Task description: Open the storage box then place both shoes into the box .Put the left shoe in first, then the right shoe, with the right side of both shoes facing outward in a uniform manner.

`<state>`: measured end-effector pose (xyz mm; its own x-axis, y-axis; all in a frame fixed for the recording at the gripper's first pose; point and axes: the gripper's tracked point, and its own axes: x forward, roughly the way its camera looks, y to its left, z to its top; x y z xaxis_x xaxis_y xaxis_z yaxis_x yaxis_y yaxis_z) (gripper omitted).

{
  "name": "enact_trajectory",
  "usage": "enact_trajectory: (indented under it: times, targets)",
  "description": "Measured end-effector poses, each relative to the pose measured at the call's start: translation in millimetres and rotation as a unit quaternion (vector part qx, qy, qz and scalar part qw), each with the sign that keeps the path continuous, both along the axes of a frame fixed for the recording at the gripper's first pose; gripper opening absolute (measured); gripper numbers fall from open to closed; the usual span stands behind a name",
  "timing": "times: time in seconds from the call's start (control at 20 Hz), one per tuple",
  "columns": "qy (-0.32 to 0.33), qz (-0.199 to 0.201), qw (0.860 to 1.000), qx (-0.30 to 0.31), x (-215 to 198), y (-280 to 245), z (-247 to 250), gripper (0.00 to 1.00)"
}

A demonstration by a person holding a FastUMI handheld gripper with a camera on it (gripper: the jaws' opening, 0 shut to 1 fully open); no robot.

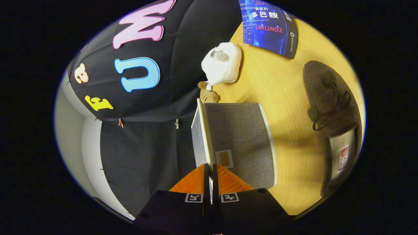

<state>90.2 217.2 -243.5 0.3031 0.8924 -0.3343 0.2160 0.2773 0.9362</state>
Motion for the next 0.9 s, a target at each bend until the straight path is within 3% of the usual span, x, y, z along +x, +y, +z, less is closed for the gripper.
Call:
enact_trajectory:
  times: [0.3, 0.6, 0.9]
  targets:
    - [0.018, -0.004, 1.0, -0.022, 1.6, 0.9, -5.9, 0.05]
    - [0.054, -0.018, 0.998, 0.019, 2.5, 9.8, -6.9, 0.08]
    - [0.092, -0.03, 0.993, 0.07, 2.1, 27.8, -8.9, 0.25]
